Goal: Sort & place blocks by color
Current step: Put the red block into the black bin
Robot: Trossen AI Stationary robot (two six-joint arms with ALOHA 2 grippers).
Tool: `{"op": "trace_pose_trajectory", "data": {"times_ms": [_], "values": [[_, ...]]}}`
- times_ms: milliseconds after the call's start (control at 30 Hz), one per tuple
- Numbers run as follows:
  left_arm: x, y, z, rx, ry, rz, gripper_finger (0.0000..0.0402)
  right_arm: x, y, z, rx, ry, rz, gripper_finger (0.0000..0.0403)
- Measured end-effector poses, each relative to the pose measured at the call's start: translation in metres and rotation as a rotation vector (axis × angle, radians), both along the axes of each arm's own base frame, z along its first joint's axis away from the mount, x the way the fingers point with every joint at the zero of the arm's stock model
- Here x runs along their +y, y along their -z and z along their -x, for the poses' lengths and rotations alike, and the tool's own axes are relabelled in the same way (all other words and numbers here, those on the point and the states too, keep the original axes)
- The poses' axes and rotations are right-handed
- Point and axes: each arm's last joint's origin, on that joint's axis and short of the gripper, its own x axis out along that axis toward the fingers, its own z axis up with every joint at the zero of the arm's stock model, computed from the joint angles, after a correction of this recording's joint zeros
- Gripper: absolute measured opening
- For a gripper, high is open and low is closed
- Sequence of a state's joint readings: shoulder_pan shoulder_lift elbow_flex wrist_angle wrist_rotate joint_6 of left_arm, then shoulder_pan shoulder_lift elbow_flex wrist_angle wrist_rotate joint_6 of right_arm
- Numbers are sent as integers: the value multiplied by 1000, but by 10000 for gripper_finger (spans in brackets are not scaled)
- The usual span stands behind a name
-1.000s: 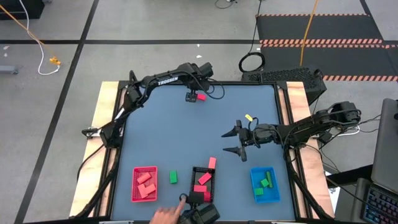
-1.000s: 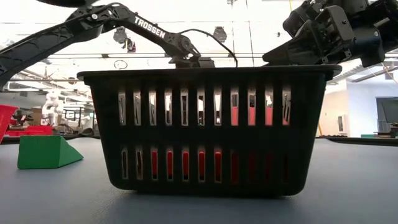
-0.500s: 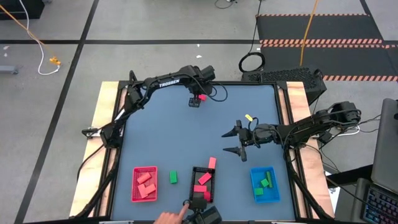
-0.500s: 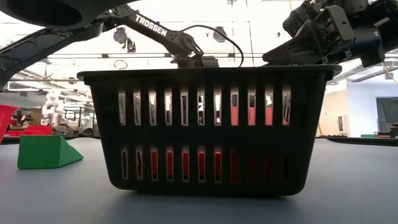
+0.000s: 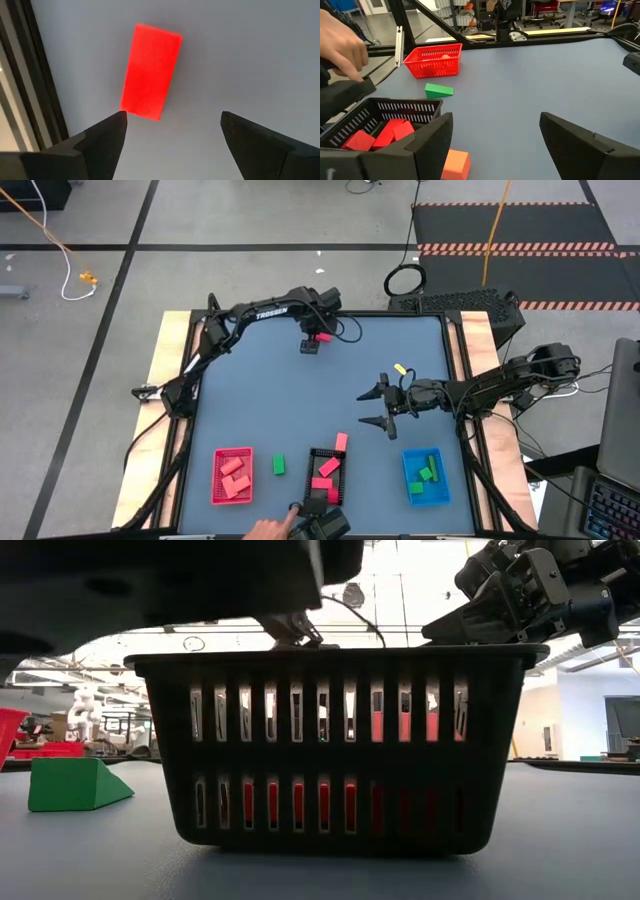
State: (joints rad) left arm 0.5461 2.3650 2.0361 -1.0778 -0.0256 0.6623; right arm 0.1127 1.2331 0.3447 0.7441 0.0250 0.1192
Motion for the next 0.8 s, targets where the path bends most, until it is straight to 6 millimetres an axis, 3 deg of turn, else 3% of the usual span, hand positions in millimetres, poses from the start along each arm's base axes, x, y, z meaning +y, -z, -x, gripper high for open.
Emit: {"op": "trace_pose_trajectory", "data": {"times_ms": [267, 800], "values": [[9, 9, 0, -69, -16, 6, 326, 0, 0, 0, 0, 0, 0, 290], [14, 8, -2, -131, -4, 5, 326, 0, 0, 0, 0, 3, 1, 290]]}}
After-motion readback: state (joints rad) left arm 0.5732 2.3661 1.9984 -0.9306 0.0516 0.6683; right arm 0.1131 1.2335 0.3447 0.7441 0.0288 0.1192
